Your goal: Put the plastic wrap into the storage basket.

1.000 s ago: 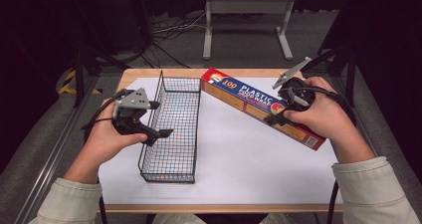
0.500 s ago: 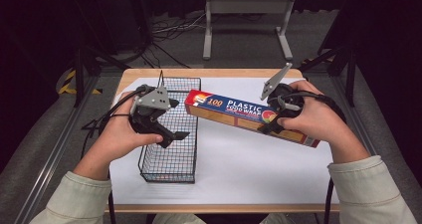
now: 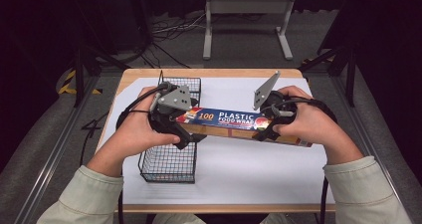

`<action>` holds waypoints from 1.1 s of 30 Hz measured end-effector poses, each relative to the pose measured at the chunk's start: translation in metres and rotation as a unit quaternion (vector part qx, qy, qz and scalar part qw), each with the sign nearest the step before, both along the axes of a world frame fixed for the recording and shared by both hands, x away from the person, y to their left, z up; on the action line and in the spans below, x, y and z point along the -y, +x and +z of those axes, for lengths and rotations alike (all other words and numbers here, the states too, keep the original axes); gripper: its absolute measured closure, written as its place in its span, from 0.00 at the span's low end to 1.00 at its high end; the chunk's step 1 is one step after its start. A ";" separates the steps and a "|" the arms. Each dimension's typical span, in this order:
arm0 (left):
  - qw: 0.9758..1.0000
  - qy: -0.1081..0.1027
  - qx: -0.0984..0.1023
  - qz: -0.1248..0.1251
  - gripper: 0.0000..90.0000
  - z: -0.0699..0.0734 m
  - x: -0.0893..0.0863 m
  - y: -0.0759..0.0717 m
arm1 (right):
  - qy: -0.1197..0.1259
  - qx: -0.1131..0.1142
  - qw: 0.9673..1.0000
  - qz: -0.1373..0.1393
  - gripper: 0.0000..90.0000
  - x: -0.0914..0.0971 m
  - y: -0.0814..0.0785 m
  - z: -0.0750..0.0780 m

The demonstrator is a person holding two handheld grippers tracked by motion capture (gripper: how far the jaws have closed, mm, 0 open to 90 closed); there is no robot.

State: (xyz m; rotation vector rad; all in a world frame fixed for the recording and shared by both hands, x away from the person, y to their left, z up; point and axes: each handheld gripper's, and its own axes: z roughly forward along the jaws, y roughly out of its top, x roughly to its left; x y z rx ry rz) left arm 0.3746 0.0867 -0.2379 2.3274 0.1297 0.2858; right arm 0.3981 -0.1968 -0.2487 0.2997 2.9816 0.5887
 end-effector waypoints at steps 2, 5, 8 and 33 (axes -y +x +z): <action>1.000 0.002 -0.006 -0.003 0.08 0.000 0.005 0.000 | 0.004 -0.004 1.000 0.005 0.45 -0.001 -0.001 -0.001; 1.000 0.012 -0.005 -0.015 0.08 0.000 0.014 0.001 | 0.006 -0.007 1.000 0.015 0.45 -0.002 -0.002 -0.001; 1.000 0.015 -0.004 -0.020 0.07 -0.001 0.022 0.003 | 0.009 -0.015 1.000 0.023 0.45 -0.003 -0.003 -0.003; 0.988 0.124 -0.073 -0.056 0.18 -0.037 0.071 0.018 | 0.003 -0.014 0.998 0.065 0.45 -0.019 -0.004 -0.007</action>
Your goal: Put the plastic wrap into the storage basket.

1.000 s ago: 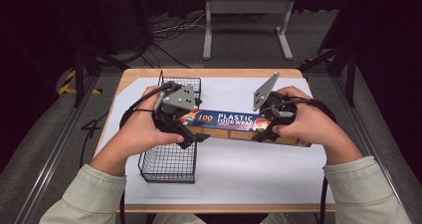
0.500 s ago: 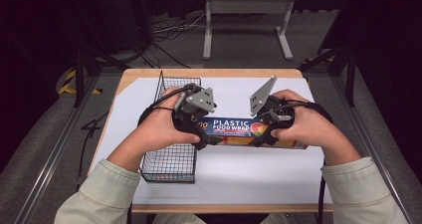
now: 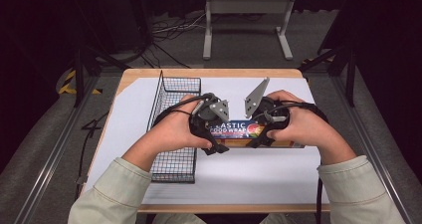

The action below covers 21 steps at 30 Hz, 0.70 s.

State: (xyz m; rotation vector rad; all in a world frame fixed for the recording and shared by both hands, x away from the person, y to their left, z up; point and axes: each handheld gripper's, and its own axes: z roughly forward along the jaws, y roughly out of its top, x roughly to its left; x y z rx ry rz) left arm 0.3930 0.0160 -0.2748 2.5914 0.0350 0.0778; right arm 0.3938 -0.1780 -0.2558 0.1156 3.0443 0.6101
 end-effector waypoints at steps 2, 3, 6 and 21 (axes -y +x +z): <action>1.000 0.006 -0.010 0.004 0.20 -0.002 -0.001 0.002 | -0.001 0.000 1.000 -0.002 0.45 -0.001 0.000 0.000; 1.000 0.017 -0.008 0.006 0.20 -0.003 -0.002 0.005 | -0.004 -0.002 1.000 0.000 0.45 -0.001 0.000 0.000; 0.999 0.033 -0.013 0.008 0.26 -0.007 -0.002 0.008 | -0.005 0.000 1.000 0.004 0.45 -0.003 0.000 0.000; 0.998 0.038 -0.032 -0.025 0.44 -0.013 -0.002 0.010 | -0.003 0.004 0.999 0.037 0.44 -0.003 0.005 -0.008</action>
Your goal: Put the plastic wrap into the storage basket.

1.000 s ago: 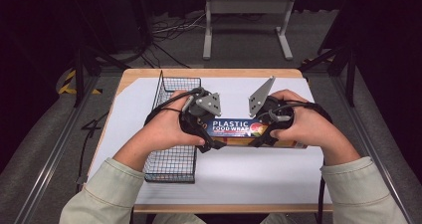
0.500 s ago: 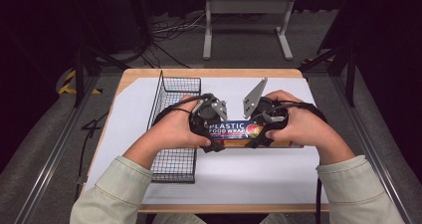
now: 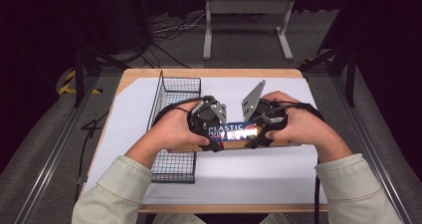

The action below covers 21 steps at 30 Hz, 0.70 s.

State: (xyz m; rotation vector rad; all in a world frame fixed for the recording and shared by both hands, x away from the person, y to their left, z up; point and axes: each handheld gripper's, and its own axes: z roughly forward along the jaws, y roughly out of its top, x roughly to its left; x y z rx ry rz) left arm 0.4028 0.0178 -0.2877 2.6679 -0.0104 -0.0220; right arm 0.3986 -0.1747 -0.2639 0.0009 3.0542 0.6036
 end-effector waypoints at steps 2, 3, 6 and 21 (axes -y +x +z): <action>1.000 0.003 0.007 0.001 0.44 0.001 0.001 -0.001 | 0.000 -0.001 1.000 0.005 0.44 0.001 0.000 -0.001; 1.000 0.003 0.010 0.003 0.44 0.001 0.001 -0.002 | 0.001 0.001 1.000 0.005 0.44 0.001 0.000 -0.001; 1.000 0.001 0.009 0.007 0.45 0.001 0.001 -0.002 | 0.003 0.012 1.000 0.008 0.43 0.002 0.000 -0.001; 0.992 -0.004 0.009 0.129 0.44 0.010 -0.014 0.010 | 0.157 0.093 0.972 -0.146 0.25 0.037 0.012 0.028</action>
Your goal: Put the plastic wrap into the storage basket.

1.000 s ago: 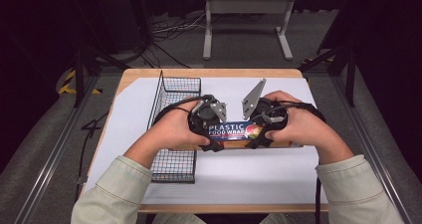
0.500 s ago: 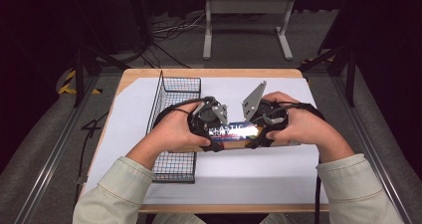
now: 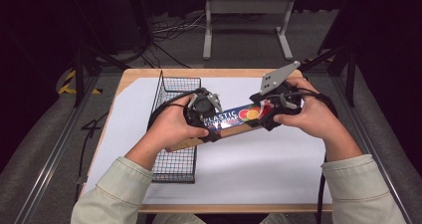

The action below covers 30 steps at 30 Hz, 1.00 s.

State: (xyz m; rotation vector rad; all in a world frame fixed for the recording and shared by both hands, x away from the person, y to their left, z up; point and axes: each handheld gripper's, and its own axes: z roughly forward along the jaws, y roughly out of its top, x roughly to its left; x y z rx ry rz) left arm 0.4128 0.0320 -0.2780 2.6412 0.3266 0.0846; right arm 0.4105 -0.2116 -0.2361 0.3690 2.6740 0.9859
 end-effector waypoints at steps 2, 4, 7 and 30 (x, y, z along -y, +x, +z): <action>1.000 0.002 -0.004 0.021 0.44 0.001 -0.004 0.001 | 0.017 0.009 1.000 -0.016 0.26 0.006 0.001 0.004; 0.999 -0.003 -0.009 0.038 0.44 0.001 -0.009 0.001 | 0.045 0.026 0.998 -0.042 0.24 0.015 0.003 0.010; 0.994 -0.046 -0.030 0.093 0.44 0.002 -0.020 0.003 | 0.068 0.026 0.995 -0.075 0.22 0.026 0.006 0.015; 0.923 -0.069 -0.051 0.375 0.44 0.007 -0.071 0.001 | 0.131 0.028 0.966 -0.223 0.20 0.073 0.020 -0.007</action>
